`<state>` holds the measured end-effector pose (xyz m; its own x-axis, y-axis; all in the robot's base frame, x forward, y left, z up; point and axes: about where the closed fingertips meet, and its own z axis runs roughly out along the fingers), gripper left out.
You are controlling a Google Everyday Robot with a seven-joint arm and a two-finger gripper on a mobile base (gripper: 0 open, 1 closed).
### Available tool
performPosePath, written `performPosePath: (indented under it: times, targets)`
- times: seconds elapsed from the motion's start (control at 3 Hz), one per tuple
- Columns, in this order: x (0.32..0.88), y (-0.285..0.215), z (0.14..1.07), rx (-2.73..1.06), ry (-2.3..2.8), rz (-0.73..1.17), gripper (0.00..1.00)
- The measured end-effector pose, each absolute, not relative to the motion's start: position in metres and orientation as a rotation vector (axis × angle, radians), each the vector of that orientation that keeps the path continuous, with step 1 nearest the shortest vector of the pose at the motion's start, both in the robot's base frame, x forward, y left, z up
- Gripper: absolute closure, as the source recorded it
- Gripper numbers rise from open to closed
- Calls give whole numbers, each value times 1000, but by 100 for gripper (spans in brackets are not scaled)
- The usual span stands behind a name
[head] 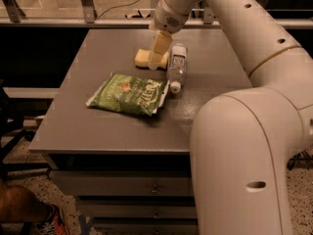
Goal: Pick sponge
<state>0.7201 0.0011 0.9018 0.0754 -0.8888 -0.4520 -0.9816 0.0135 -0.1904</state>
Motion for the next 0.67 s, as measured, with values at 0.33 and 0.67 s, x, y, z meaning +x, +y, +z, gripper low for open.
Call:
performPosePath:
  times: [0.33,0.67]
  targets:
    - [744,-1,891,-1751,1986,207,0]
    - [750,-6,881,-1662,2050,224,0]
